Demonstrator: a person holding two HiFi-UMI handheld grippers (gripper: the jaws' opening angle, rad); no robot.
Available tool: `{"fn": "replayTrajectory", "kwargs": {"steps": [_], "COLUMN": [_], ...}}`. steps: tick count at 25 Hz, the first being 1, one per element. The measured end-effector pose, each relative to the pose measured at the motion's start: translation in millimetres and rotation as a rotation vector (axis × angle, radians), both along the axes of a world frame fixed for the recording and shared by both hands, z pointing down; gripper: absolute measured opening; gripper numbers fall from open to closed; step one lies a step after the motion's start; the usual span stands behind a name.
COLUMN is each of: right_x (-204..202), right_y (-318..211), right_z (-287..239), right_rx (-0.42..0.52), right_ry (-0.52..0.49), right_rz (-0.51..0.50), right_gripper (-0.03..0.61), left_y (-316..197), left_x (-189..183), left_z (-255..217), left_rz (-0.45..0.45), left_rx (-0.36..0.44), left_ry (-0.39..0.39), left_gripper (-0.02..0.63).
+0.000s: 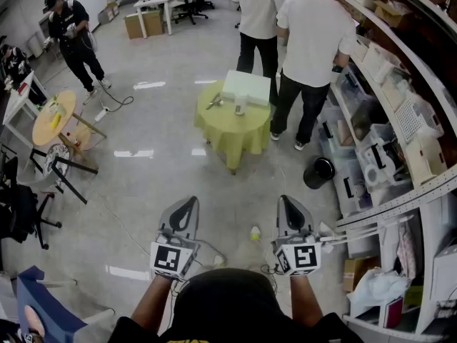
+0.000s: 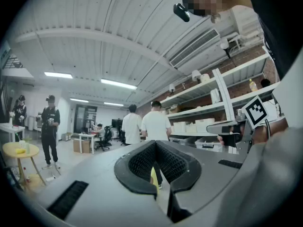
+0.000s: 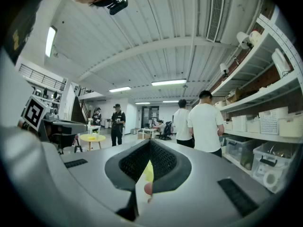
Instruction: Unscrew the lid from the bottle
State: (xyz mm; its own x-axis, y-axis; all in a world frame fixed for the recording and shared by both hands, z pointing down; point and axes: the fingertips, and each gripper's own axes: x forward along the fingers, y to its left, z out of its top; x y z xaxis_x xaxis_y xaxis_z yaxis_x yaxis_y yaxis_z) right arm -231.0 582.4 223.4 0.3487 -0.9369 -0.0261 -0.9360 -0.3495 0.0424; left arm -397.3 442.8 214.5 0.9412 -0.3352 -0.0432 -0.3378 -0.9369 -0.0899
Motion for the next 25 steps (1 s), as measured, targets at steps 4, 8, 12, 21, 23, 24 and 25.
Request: {"fn": "replayTrajectory", "kwargs": {"steps": [4, 8, 12, 21, 23, 24, 25], "right_x": [-11.9, -25.8, -27.9, -23.4, -21.0, -19.8, -18.0], "right_y": [12.0, 12.8, 20.2, 29.5, 31.5, 33.6, 36.6], "right_z": [-6.0, -15.0, -13.3, -22.0, -21.7, -23.2, -26.1], "right_rx": [0.001, 0.051, 0.074, 0.105, 0.104, 0.110, 0.123], "right_ry": [-0.012, 0.040, 0.022, 0.032, 0.034, 0.034, 0.030], "right_rz": [-0.030, -0.074, -0.086, -0.119, -0.125, -0.130, -0.132], "right_gripper": [0.002, 0.002, 0.002, 0.002, 0.002, 0.002, 0.002], "left_y": [9.0, 9.5, 28.7, 57.1, 57.8, 58.1, 58.3], "left_x": [-13.7, -24.4, -15.5, 8.7, 10.6, 11.4, 11.9], "left_z": [4.3, 12.0, 9.2, 7.3, 8.6, 9.4, 9.6], "left_rz": [-0.026, -0.041, -0.017, 0.070, 0.074, 0.075, 0.074], "left_rx": [-0.057, -0.044, -0.030, -0.016, -0.015, -0.017, -0.021], "left_ry": [-0.026, -0.067, -0.062, -0.055, -0.058, -0.064, -0.071], "left_gripper": [0.015, 0.015, 0.017, 0.015, 0.015, 0.015, 0.015]}}
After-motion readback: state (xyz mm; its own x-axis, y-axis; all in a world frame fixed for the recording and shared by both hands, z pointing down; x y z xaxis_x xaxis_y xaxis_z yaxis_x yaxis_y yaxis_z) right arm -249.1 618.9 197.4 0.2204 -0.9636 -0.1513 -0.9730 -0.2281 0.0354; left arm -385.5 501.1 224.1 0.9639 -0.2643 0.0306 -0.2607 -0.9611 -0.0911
